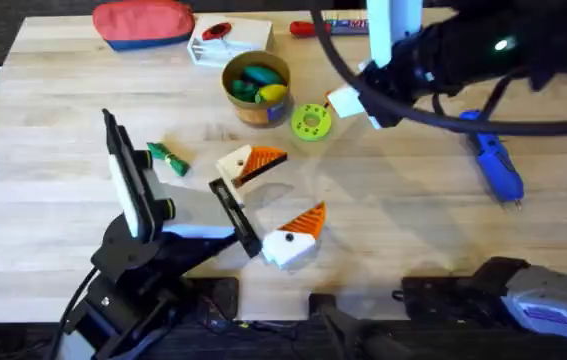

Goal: Pick up the gripper from the table and insert it into the empty holder that is missing its gripper. Then pick up a screw, insert it into the mounting hole, and use the screwdriver to tighten it. Finally, clean up the table by picking up the vegetable and placing it into the bucket.

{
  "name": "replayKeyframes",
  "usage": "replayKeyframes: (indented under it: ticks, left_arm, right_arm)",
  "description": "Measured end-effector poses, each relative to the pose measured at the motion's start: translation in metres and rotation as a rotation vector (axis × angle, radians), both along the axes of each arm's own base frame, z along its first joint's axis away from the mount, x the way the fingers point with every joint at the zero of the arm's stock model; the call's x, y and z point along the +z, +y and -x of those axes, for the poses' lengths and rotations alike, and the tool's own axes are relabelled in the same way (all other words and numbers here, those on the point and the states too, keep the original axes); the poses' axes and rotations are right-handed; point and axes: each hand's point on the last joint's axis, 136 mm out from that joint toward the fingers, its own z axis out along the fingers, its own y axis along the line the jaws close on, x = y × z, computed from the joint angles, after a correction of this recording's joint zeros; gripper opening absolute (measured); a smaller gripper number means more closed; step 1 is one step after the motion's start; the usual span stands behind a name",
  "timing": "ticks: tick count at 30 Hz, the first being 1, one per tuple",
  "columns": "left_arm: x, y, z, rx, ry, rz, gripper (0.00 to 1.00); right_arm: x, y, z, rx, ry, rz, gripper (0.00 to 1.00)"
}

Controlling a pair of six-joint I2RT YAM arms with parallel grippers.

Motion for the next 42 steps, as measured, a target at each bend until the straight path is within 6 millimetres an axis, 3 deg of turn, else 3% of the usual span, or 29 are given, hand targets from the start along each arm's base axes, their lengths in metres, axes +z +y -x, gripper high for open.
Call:
replayKeyframes:
  ticks: [5, 8, 15, 20, 42]
  left_arm:
    - [0.0, -0.004, 0.006, -0.042, -0.016, -0.007, 0.987]
    - [0.001, -0.007, 0.012, -0.082, -0.035, -0.016, 0.987]
    - [0.001, -0.012, 0.024, -0.158, -0.053, -0.02, 0.987]
    - [0.001, -0.014, 0.028, -0.187, -0.056, -0.02, 0.986]
    - [0.001, -0.015, 0.03, -0.196, -0.055, -0.019, 0.985]
  right_arm:
    - [0.043, 0.031, 0.027, 0.109, 0.002, -0.044, 0.004]
    - [0.053, 0.052, 0.043, 0.182, 0.012, -0.047, 0.004]
    - [0.028, 0.091, 0.079, 0.318, 0.093, 0.011, 0.004]
    - [0.013, 0.104, 0.092, 0.357, 0.131, 0.044, 0.004]
    - [-0.007, 0.107, 0.088, 0.331, 0.165, 0.101, 0.004]
